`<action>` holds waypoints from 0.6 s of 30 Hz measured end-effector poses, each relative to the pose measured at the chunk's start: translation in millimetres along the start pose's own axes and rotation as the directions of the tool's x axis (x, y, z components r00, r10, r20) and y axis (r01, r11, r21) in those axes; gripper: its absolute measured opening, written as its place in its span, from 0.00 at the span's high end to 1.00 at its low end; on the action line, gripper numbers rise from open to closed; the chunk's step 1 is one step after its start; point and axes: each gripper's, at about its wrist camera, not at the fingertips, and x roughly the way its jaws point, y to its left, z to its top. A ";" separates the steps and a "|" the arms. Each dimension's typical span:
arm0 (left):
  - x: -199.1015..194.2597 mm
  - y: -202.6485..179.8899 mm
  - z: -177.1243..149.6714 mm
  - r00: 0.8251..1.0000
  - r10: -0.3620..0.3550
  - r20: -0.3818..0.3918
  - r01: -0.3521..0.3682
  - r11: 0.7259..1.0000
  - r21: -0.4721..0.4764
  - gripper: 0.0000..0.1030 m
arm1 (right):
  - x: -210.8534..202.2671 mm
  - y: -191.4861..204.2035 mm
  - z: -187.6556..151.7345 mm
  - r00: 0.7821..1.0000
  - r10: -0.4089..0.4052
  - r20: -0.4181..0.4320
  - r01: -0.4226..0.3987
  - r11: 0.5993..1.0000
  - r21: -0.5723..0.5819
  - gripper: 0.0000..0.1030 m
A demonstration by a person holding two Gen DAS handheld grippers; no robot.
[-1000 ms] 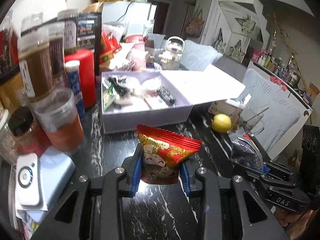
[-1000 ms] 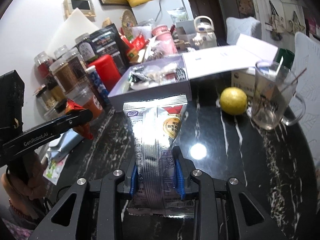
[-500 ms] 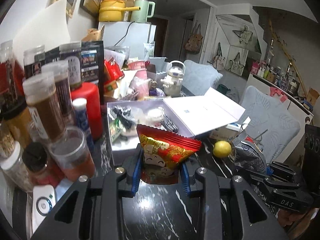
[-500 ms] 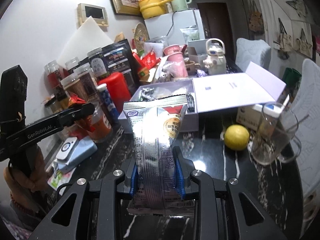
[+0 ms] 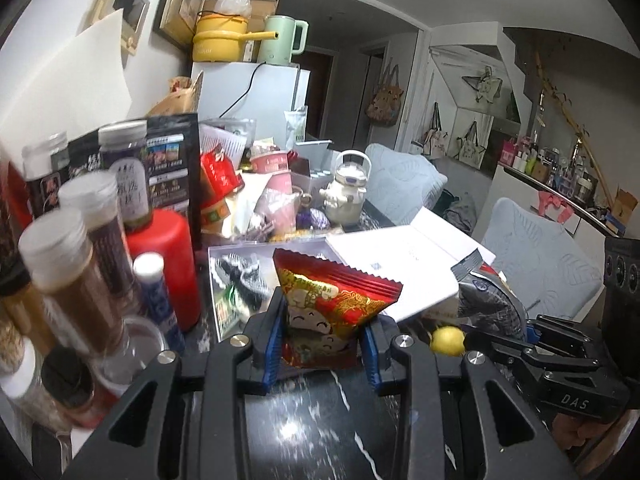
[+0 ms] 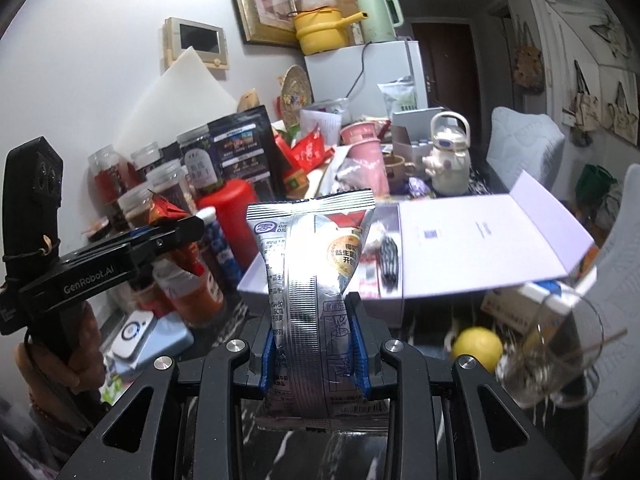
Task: Organize soft objects
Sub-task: 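Lift both packets with both grippers and carry them over the white box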
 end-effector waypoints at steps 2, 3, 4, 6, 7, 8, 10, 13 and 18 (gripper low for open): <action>6.2 0.0 7.5 1.000 -0.004 0.010 0.004 1.000 0.003 0.68 | 5.9 -2.8 8.5 1.000 0.008 0.007 -0.008 1.000 -0.003 0.71; 9.0 -0.6 9.8 1.000 -0.006 0.013 0.005 1.000 0.006 0.68 | 8.6 -3.7 12.5 1.000 0.012 0.011 -0.012 1.000 -0.006 0.71; 10.9 -1.8 12.0 1.000 -0.006 0.016 0.006 1.000 0.009 0.68 | 11.6 -4.7 16.8 1.000 0.014 0.016 -0.014 1.000 -0.009 0.71; 18.1 -3.6 18.1 1.000 -0.011 0.022 0.011 1.000 0.015 0.68 | 17.7 -6.7 25.6 0.999 0.019 0.027 -0.018 1.000 -0.017 0.71; 22.4 -4.2 21.5 1.000 -0.016 0.024 0.016 1.000 0.018 0.68 | 19.8 -7.5 28.8 0.999 0.020 0.031 -0.020 1.000 -0.020 0.71; 25.0 -4.4 23.8 0.999 -0.019 0.026 0.018 1.000 0.019 0.68 | 23.3 -9.0 33.2 0.999 0.022 0.036 -0.021 1.000 -0.023 0.71; 32.4 -4.9 30.2 0.999 -0.024 0.033 0.024 0.999 0.023 0.68 | 29.7 -11.3 40.9 0.999 0.023 0.042 -0.022 0.999 -0.031 0.71; 45.8 -1.8 39.2 0.999 -0.036 0.041 0.036 0.999 0.010 0.68 | 42.1 -16.2 54.1 0.998 0.021 0.051 -0.019 0.999 -0.041 0.71; 69.0 3.8 53.7 0.998 -0.040 0.053 0.041 0.999 -0.008 0.68 | 59.5 -23.9 72.9 0.998 0.021 0.067 -0.017 0.998 -0.055 0.71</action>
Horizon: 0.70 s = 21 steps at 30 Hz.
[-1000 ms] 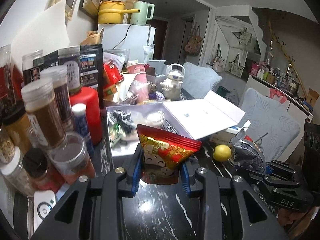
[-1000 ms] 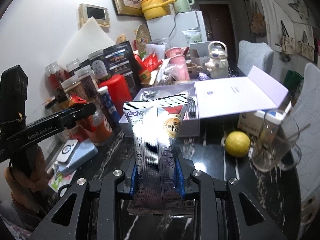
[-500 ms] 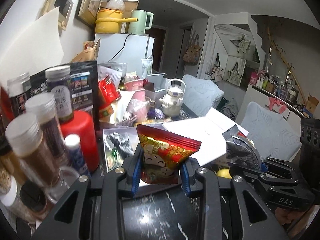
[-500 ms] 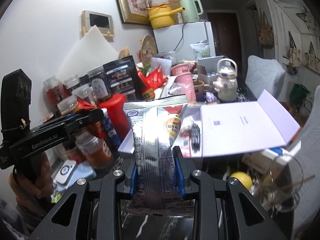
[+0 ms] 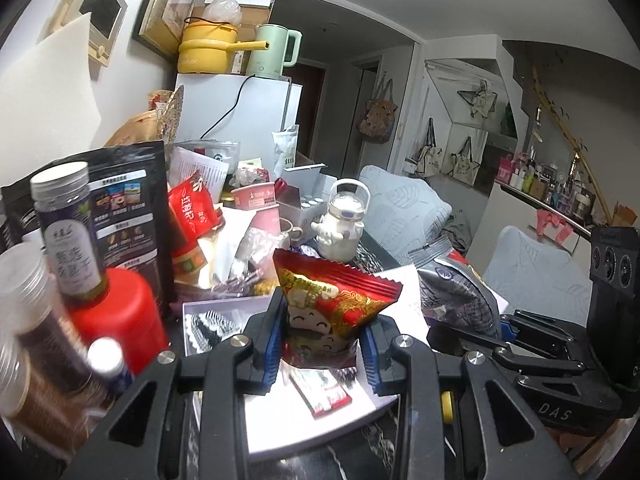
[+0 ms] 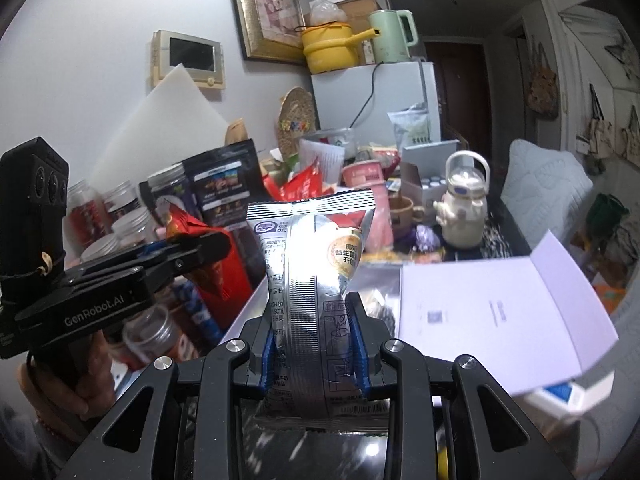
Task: Organize soft objects
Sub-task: 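Lift both packets with both grippers and carry them over the white box, then lower both packets with both grippers into the open box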
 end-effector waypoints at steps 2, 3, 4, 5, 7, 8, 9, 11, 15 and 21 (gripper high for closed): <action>7.6 2.4 4.6 1.000 0.004 0.003 -0.004 1.000 -0.003 0.68 | 8.1 -3.9 8.4 1.000 0.008 0.005 -0.008 1.000 -0.004 0.71; 12.6 4.6 7.4 1.000 0.009 0.006 -0.009 1.000 -0.008 0.68 | 11.6 -5.4 12.2 1.000 0.013 0.006 -0.013 1.000 -0.004 0.71; 16.4 6.5 9.5 1.000 0.014 0.007 -0.014 1.000 -0.012 0.68 | 17.2 -7.7 16.8 1.000 0.017 0.006 -0.017 1.000 -0.003 0.71; 20.8 8.8 11.3 1.000 0.017 0.007 -0.017 1.000 -0.014 0.68 | 22.5 -9.6 20.6 1.000 0.020 0.005 -0.020 1.000 -0.002 0.71; 30.2 12.7 14.6 1.000 0.027 0.004 -0.027 0.999 -0.018 0.68 | 32.4 -13.6 26.3 1.000 0.022 0.002 -0.022 1.000 -0.001 0.71; 36.3 15.3 16.1 0.999 0.032 0.000 -0.032 0.999 -0.020 0.68 | 38.0 -16.1 29.0 1.000 0.022 0.002 -0.022 1.000 0.004 0.71; 40.4 17.6 16.6 0.999 0.035 -0.003 -0.035 0.999 -0.021 0.68 | 43.7 -18.5 31.2 1.000 0.025 0.000 -0.025 1.000 0.008 0.71; 50.0 22.8 16.6 0.999 0.044 -0.013 -0.044 0.999 -0.026 0.68 | 57.6 -26.2 34.9 0.999 0.037 -0.010 -0.036 0.999 0.035 0.71; 70.3 32.4 9.0 0.996 0.064 -0.058 -0.066 0.997 -0.033 0.68 | 80.1 -35.4 38.0 0.999 0.035 -0.030 -0.033 0.998 0.050 0.71; 100.5 42.5 -4.1 0.986 0.059 -0.153 -0.066 0.997 -0.038 0.68 | 109.3 -39.8 30.9 0.993 0.031 -0.111 -0.025 0.998 0.052 0.71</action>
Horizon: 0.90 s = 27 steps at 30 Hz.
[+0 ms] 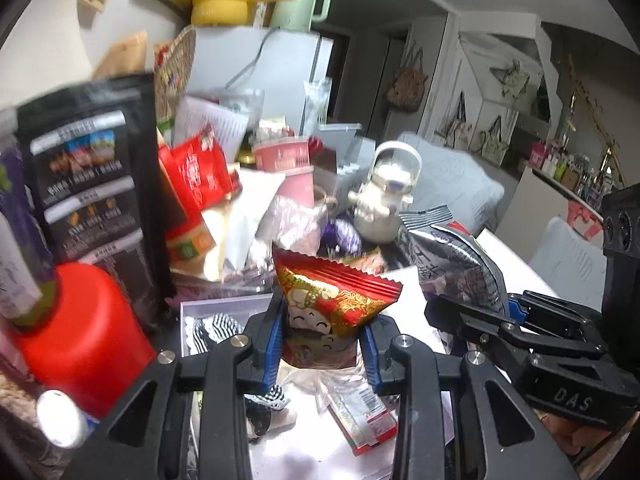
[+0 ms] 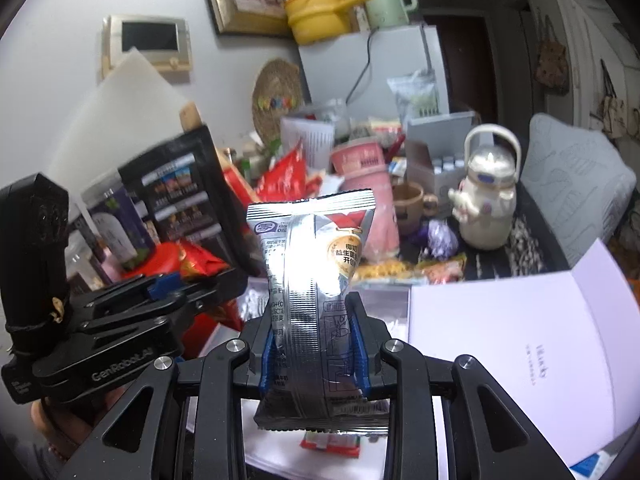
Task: Organize soft objects
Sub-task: 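Lower both packets with both grippers into the open box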
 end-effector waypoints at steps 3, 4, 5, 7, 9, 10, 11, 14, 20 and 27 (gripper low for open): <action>14.5 0.1 -4.9 0.998 -0.002 -0.057 0.003 1.000 0.007 0.68 | 12.1 -2.7 -5.9 0.999 -0.006 -0.041 0.007 1.000 0.004 0.71; 19.1 0.5 -6.5 0.997 -0.007 -0.072 0.007 1.000 0.004 0.68 | 16.4 -3.9 -8.1 0.998 -0.008 -0.055 0.009 1.000 0.007 0.71; 22.9 -0.1 -8.6 0.997 -0.005 -0.083 0.005 1.000 0.005 0.68 | 20.3 -4.7 -10.2 0.998 -0.011 -0.068 0.011 1.000 0.008 0.71; 30.7 -2.2 -12.7 0.995 0.017 -0.101 -0.014 1.000 0.022 0.68 | 28.5 -8.1 -14.5 0.995 -0.019 -0.097 0.021 1.000 0.011 0.71; 37.9 -3.3 -16.7 0.992 0.029 -0.122 -0.025 0.999 0.031 0.68 | 34.1 -11.1 -16.6 0.993 -0.023 -0.117 0.025 1.000 0.016 0.71; 41.0 -3.0 -18.1 0.991 0.029 -0.133 -0.025 0.999 0.031 0.68 | 38.0 -13.9 -18.2 0.991 -0.023 -0.131 0.026 0.999 0.024 0.71; 45.6 -2.6 -20.6 0.988 0.030 -0.153 -0.026 0.999 0.028 0.68 | 40.5 -15.9 -19.5 0.990 -0.025 -0.140 0.030 0.999 0.031 0.71; 56.3 -0.8 -25.1 0.982 0.042 -0.187 -0.036 0.999 0.035 0.68 | 48.2 -19.0 -23.0 0.986 -0.029 -0.167 0.035 0.999 0.038 0.71; 76.1 9.1 -36.0 0.962 0.075 -0.261 -0.068 0.997 0.035 0.68 | 65.5 -20.1 -32.5 0.975 -0.033 -0.222 0.042 0.998 0.038 0.71; 88.7 9.6 -42.1 0.946 0.116 -0.302 -0.102 0.993 0.062 0.68 | 84.9 -24.9 -43.6 0.958 -0.046 -0.284 0.061 0.997 0.047 0.70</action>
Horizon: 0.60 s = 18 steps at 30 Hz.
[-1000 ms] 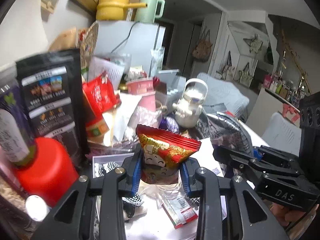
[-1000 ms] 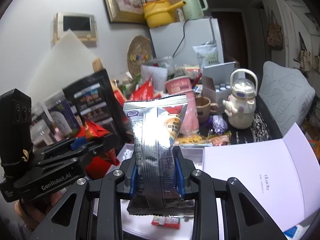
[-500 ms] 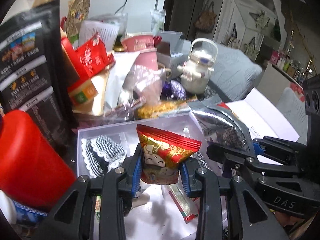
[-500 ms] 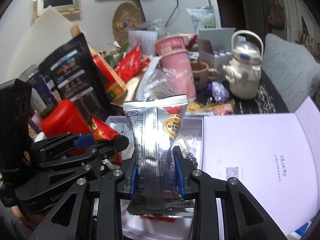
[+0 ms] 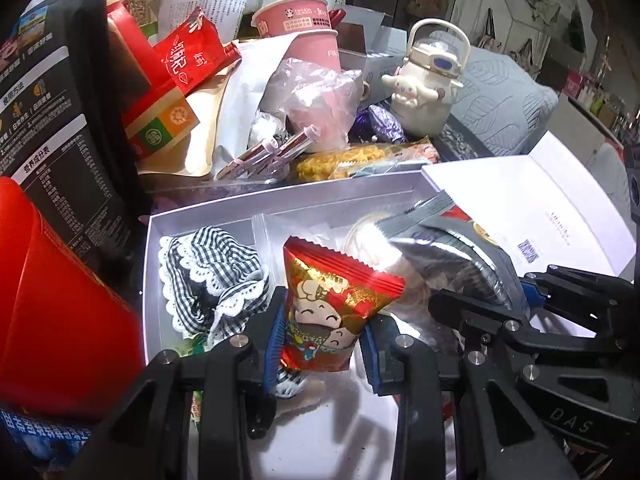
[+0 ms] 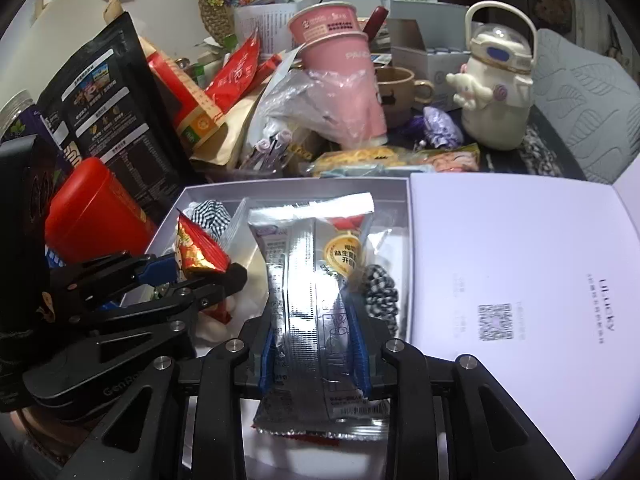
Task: Organize soft objects
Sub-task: 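Lower both packets with both grippers into the open box, then open both grippers to release the packets inside the box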
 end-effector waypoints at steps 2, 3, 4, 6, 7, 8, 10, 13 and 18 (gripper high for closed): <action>3.6 -0.2 -0.6 1.000 0.008 -0.017 -0.008 1.000 -0.001 0.68 | 3.5 0.6 -1.1 1.000 -0.002 -0.009 0.002 1.000 -0.004 0.69; 5.3 0.6 -1.0 1.000 0.008 -0.026 -0.008 1.000 -0.006 0.68 | 5.7 0.5 -1.7 1.000 0.000 -0.014 0.000 1.000 -0.004 0.68; 6.5 1.0 -0.8 0.999 0.008 -0.032 -0.009 1.000 -0.009 0.68 | 9.7 -0.5 -2.8 1.000 0.003 -0.027 -0.003 1.000 0.003 0.67; 8.3 0.2 -0.8 0.999 0.022 -0.043 -0.022 1.000 -0.006 0.68 | 12.4 1.3 -4.1 1.000 -0.012 -0.027 0.012 1.000 -0.008 0.67; 8.6 -0.2 -0.2 0.999 0.022 -0.042 -0.023 1.000 -0.005 0.68 | 13.1 1.9 -4.5 0.999 -0.015 -0.035 0.015 1.000 -0.010 0.67; 9.3 -0.3 0.1 0.999 0.024 -0.044 -0.024 1.000 -0.004 0.68 | 13.0 2.3 -5.1 0.999 -0.016 -0.033 0.016 1.000 -0.010 0.67; 10.5 -1.7 -0.4 0.998 0.035 -0.048 -0.035 0.999 0.005 0.68 | 12.7 2.2 -5.5 0.999 -0.017 -0.037 0.016 1.000 -0.008 0.67; 12.6 -5.1 0.7 0.997 0.051 -0.051 -0.051 0.999 0.014 0.68 | 12.1 2.3 -5.4 0.999 -0.027 -0.043 0.027 1.000 -0.004 0.66; 14.0 -9.5 1.5 0.996 0.076 -0.054 -0.075 0.997 0.025 0.68 | 9.1 4.8 -4.0 0.998 -0.054 -0.041 0.053 0.998 -0.016 0.65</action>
